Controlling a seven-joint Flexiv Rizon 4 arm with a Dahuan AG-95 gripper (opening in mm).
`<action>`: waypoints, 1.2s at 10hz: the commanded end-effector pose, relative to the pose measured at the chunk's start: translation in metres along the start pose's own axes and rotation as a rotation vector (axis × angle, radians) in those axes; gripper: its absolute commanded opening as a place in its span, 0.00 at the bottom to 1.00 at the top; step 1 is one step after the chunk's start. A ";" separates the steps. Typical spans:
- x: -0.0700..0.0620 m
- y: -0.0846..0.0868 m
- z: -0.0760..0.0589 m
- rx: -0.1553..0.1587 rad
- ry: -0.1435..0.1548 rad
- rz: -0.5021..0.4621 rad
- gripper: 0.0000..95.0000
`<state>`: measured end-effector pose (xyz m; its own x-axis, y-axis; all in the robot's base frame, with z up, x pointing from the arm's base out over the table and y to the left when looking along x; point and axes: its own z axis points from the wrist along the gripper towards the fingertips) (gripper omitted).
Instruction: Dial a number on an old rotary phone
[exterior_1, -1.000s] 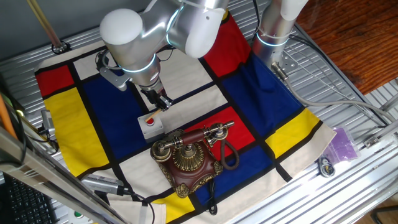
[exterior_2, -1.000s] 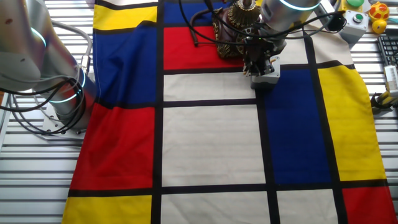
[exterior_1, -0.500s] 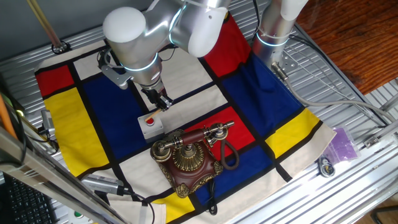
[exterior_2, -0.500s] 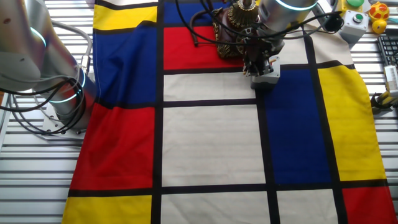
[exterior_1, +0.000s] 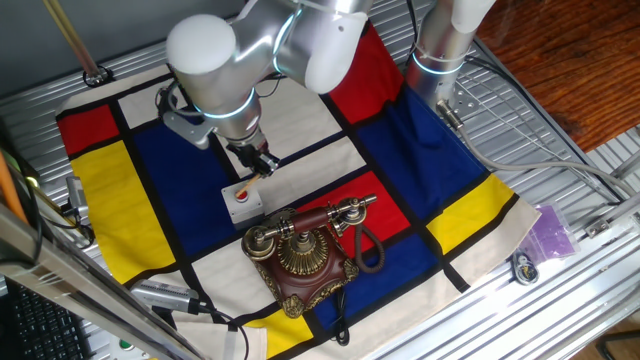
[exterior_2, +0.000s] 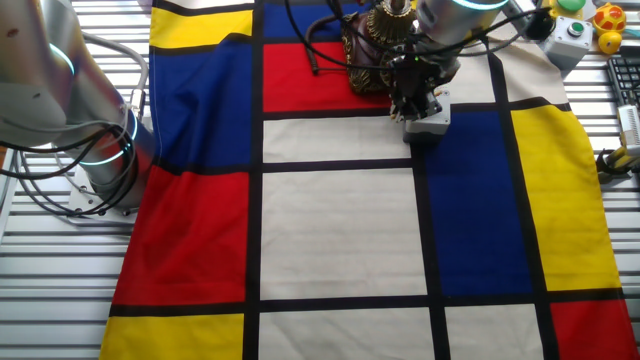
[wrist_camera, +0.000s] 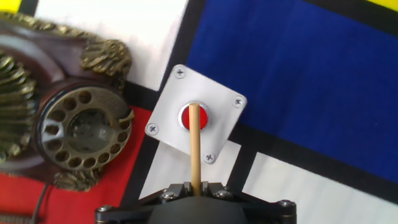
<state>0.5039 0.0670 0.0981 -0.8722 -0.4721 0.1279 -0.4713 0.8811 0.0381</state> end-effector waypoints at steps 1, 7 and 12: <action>0.004 0.003 -0.009 0.026 0.016 -0.167 0.00; 0.008 0.010 -0.022 0.059 0.043 -0.490 0.00; 0.006 0.020 -0.025 0.109 0.070 -0.735 0.00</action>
<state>0.4935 0.0794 0.1245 -0.4058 -0.8989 0.1652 -0.9076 0.4177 0.0431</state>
